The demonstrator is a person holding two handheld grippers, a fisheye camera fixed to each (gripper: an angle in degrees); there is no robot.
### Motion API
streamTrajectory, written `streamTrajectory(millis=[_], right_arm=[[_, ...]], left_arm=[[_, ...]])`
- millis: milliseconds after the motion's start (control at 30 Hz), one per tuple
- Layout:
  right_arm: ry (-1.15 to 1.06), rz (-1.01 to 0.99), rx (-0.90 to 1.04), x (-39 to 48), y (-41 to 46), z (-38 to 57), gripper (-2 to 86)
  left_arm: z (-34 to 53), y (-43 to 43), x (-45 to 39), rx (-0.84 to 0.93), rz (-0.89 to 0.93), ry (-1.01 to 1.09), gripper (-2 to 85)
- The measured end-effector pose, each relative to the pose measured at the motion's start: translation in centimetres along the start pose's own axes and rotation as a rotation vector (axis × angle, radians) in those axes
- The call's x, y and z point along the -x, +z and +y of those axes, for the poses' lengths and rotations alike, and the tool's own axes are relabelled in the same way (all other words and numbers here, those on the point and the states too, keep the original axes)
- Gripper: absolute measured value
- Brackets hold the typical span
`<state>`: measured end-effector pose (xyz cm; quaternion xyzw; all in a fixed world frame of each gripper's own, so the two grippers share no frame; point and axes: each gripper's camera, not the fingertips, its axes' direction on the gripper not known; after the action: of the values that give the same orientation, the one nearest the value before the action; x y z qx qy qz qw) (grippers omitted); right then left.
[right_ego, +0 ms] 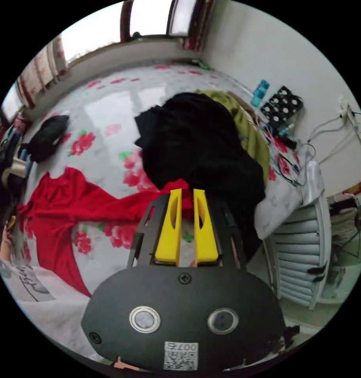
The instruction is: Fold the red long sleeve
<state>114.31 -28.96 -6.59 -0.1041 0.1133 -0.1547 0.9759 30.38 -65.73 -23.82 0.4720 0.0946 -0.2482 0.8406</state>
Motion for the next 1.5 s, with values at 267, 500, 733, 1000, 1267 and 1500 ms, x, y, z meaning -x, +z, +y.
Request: streamTrajectory(millis=[267,500,733,1000,1267,1500], right_arm=[[-0.489,-0.380,0.071,20.0,6.0,-3.8,4.7],[-0.603,-0.329,0.085,27.2,11.9,-4.8,2.0],[-0.592,-0.260,0.074,26.2,14.4,-8.4,0.7],[-0.433,-0.444,-0.066,18.9,7.7,-2.1,0.7],[-0.481,-0.491,0.060,14.2,4.7,9.0,0.6],[-0.513,-0.529,0.053,13.8,3.1,11.0,1.1]], left_arm=[[1.2,2.7,-11.6,-0.012,0.304,0.323,5.5],[-0.4,11.0,-18.7,0.131,0.297,0.497,0.2],[-3.9,12.5,-19.1,0.106,0.352,0.444,0.3],[2.8,3.5,-8.1,-0.117,0.335,0.175,5.5],[3.6,0.5,5.8,-0.141,0.020,-0.099,10.5],[0.0,3.5,3.0,0.044,-0.207,0.164,1.6]])
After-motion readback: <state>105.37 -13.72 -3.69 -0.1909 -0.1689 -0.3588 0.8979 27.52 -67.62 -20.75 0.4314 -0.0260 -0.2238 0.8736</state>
